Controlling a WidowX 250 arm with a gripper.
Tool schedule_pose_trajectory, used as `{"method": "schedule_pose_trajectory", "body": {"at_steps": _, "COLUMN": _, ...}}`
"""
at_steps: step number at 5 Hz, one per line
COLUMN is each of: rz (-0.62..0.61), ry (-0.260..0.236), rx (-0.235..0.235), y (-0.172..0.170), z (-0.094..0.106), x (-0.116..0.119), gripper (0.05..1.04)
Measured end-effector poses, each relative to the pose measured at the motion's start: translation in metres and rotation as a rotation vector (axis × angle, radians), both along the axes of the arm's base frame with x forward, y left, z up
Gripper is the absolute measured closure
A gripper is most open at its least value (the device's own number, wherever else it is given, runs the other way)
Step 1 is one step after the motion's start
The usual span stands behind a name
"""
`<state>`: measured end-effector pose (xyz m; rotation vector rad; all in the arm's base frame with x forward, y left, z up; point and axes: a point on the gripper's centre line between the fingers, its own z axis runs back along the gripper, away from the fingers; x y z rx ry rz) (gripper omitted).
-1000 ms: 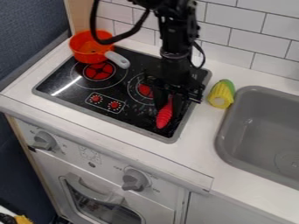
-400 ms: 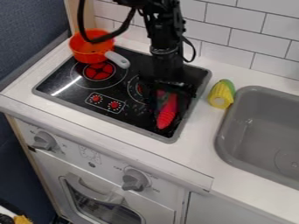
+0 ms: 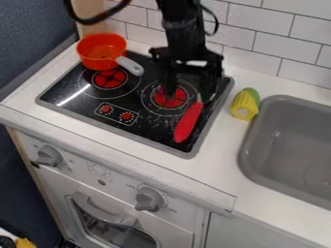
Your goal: Move the red fork to the right side of the burner
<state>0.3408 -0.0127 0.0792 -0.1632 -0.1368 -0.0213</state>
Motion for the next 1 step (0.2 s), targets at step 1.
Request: {"method": "schedule_pose_trajectory", "body": {"at_steps": 1, "rz": -0.012, "ry": -0.057, "rx": 0.02, "y": 0.0035, "z": 0.0165, "x": 0.0021, "gripper": 0.082}}
